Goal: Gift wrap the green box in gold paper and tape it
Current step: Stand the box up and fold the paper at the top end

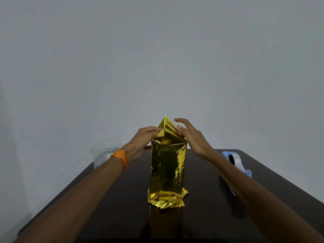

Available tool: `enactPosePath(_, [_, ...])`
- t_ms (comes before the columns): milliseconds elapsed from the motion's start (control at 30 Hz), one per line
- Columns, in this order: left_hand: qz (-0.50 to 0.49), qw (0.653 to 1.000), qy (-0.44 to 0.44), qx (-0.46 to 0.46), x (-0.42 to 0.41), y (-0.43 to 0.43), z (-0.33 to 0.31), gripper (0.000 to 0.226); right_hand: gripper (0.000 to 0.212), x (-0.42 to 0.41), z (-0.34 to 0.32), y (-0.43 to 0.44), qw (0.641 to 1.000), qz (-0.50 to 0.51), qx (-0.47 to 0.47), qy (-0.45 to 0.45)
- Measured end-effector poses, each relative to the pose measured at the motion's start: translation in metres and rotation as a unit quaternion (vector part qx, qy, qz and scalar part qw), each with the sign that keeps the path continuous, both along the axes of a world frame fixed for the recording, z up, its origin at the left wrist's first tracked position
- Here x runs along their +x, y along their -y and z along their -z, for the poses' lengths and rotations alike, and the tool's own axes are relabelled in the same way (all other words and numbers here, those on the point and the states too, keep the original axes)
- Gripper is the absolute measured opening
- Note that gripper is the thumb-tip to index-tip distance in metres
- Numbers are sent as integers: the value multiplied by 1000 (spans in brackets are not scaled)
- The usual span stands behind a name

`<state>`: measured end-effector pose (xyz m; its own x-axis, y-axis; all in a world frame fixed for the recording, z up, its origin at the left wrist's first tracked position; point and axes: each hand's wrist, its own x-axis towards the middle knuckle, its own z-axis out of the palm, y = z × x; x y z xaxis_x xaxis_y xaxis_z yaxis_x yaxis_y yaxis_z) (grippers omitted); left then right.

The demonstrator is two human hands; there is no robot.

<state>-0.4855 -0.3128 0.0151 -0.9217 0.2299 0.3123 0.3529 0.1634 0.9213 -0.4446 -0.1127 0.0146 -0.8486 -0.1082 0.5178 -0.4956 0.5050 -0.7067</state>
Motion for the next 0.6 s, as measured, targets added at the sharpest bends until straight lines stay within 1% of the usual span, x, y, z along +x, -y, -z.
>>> enactPosePath(100, [-31,996,-8,82,7,0,0,25,38,0,1,0,1000,-1,1,-3])
enactPosePath(167, [-63,991,-61,96,12,3,0,26,38,0,2,0,1000,0,1,-3])
enactPosePath(233, [-68,986,-136,75,17,7,3,20,38,-1,3,-1,1000,2,1,-3])
enactPosePath(267, [-71,981,-173,53,18,10,6,14,38,-1,3,-1,1000,1,1,-4])
enactPosePath(300, [-77,975,-208,24,20,13,7,13,38,0,3,-1,1000,0,1,-4])
enactPosePath(367, [-94,960,-262,-32,22,17,10,25,38,1,2,0,1000,0,-1,-5])
enactPosePath(433, [-119,947,-296,-49,23,18,8,26,37,2,2,1,1000,1,-1,-6])
enactPosePath(600, [-152,926,-344,-45,22,12,-5,16,38,4,1,1,1000,2,1,-7])
